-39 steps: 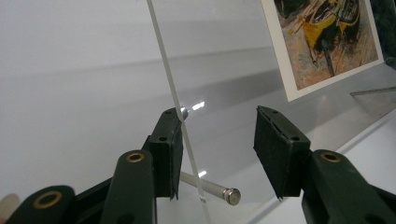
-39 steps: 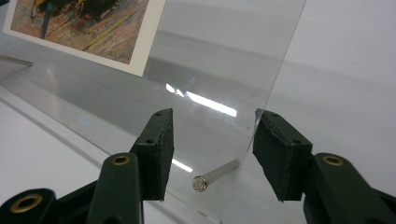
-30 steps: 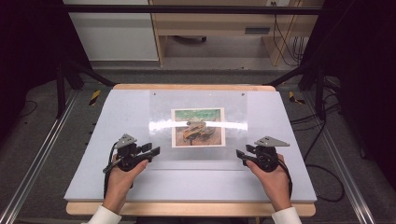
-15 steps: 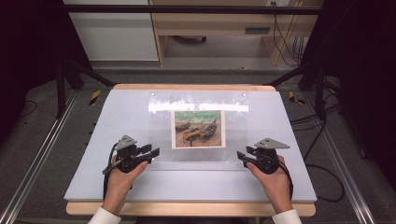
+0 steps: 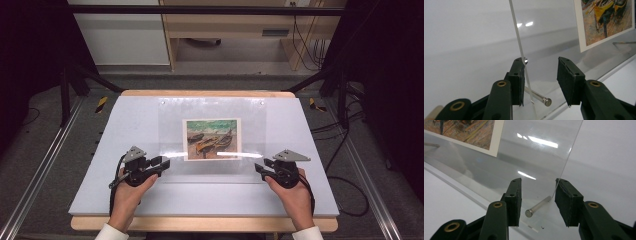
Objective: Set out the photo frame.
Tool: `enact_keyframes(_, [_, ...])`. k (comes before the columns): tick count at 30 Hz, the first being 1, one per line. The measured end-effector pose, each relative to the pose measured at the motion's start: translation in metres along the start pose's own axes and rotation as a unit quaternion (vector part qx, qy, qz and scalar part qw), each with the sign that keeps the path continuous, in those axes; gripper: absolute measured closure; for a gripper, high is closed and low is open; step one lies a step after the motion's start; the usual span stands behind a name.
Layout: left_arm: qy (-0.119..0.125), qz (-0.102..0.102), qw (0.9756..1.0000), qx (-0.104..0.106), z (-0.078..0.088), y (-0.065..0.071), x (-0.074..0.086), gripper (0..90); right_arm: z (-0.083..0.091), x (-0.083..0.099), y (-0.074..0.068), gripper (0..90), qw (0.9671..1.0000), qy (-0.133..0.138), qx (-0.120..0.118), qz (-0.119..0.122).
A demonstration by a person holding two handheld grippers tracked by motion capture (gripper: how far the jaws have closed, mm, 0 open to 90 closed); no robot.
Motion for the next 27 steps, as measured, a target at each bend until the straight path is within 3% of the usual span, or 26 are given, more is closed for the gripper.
enact_keyframes(27, [-0.005,-0.007,1.0,-0.004,0.0041,0.0013,0.0046,60.6,0.004,0.0051,-0.0016,62.6,0.9999,-0.007,0.004,0.007])
Point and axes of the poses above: each handheld gripper's, and its own axes: z roughly backward along the jaws, x roughly out of its underside, y roughly to its right, the point moved 10 cm from there along -z, roughly forward along the jaws, and after that the axes turned 9 degrees about -x, right-handed, at the moved point
